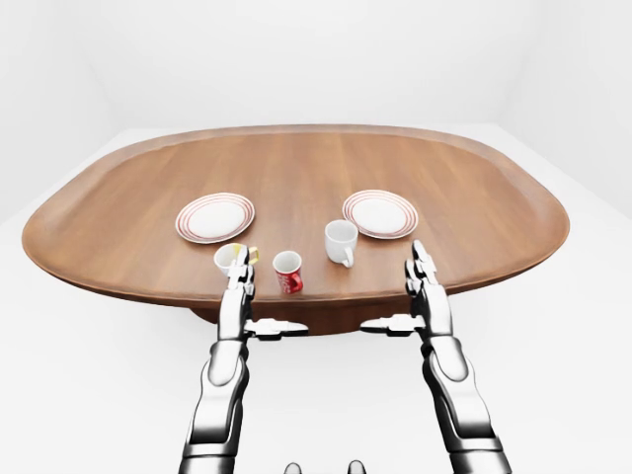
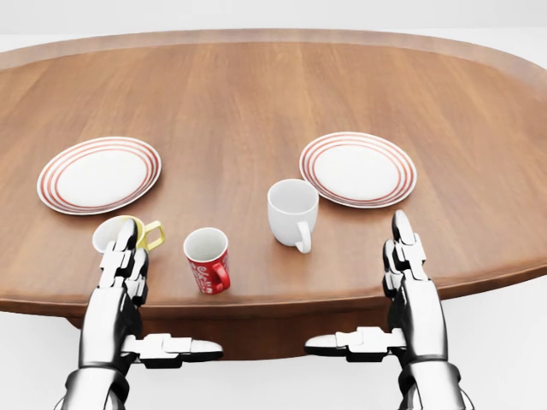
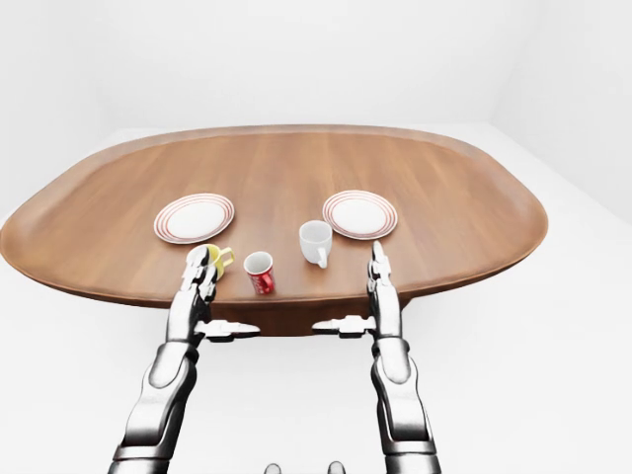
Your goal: Put the red mug on the left plate.
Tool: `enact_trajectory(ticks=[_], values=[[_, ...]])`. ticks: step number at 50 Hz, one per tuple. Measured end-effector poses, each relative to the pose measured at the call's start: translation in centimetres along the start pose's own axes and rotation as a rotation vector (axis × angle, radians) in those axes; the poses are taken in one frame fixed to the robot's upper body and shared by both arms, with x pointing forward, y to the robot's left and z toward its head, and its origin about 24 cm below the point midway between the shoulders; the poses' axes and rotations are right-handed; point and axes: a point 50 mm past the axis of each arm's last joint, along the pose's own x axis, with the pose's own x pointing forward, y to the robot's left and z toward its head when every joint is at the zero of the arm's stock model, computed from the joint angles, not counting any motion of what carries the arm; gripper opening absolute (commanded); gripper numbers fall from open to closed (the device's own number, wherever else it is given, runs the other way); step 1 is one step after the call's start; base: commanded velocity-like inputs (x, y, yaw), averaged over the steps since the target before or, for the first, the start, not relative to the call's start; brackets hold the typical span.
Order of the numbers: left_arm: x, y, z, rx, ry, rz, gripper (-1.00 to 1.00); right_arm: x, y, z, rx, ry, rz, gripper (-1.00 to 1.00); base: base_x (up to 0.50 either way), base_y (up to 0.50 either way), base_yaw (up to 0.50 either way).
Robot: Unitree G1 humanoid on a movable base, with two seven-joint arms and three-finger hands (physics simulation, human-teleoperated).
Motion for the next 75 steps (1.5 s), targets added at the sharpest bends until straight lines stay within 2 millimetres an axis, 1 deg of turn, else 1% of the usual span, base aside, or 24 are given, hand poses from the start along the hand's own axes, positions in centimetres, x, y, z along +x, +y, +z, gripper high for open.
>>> enact_trajectory(ticks=[14, 22, 24, 26, 31, 34, 38, 43, 49, 56, 71, 75], values=[[0.6, -0.4, -0.3, 0.033, 0.025, -0.036, 1.00, -0.6, -0.8, 0.5, -0.043, -0.026, -0.052, 1.00, 0.00, 0.00, 0.00], [0.4, -0.8, -0.1, 0.047, 0.019, -0.055, 1.00, -0.9, -0.9, 0.7, -0.064, -0.031, -0.058, 1.00, 0.00, 0.00, 0.00], [0.0, -0.9, 0.3, 0.053, 0.002, -0.056, 1.00, -1.2, -0.9, 0.9, -0.066, -0.037, -0.059, 1.00, 0.00, 0.00, 0.00], [-0.8, -1.1, 1.1, 0.067, -0.045, -0.060, 1.00, -1.9, -1.1, 1.5, -0.063, -0.058, -0.060, 1.00, 0.00, 0.00, 0.00], [-3.6, -1.1, 3.1, 0.141, -0.168, -0.017, 1.00, -4.5, -1.9, 3.4, -0.030, -0.129, -0.074, 1.00, 0.00, 0.00, 0.00], [-5.2, -1.0, 4.1, 0.176, -0.226, 0.018, 1.00, -5.7, -2.8, 4.3, -0.010, -0.161, -0.097, 1.00, 0.00, 0.00, 0.00], [-6.7, -0.6, 4.8, 0.199, -0.248, 0.067, 1.00, -6.7, -3.7, 5.0, 0.008, -0.187, -0.126, 1.00, 0.00, 0.00, 0.00], [-7.9, -0.3, 5.4, 0.217, -0.263, 0.108, 1.00, -7.5, -4.3, 5.7, 0.012, -0.207, -0.145, 1.00, 0.00, 0.00, 0.00], [-8.8, -0.1, 5.8, 0.227, -0.271, 0.134, 1.00, -7.9, -4.3, 6.0, 0.021, -0.215, -0.117, 1.00, 0.00, 0.00, 0.00], [-9.2, 0.0, 6.0, 0.230, -0.275, 0.149, 1.00, -7.8, -4.1, 5.9, 0.029, -0.210, -0.079, 1.00, 0.00, 0.00, 0.00], [-9.3, 0.0, 6.0, 0.227, -0.273, 0.156, 1.00, -7.9, -3.9, 5.9, 0.020, -0.210, -0.049, 1.00, 0.00, 0.00, 0.00], [-9.2, -0.2, 6.0, 0.220, -0.272, 0.153, 1.00, -7.9, -3.9, 5.8, -0.006, -0.206, -0.043, 1.00, 0.02, 0.50, 0.00]])
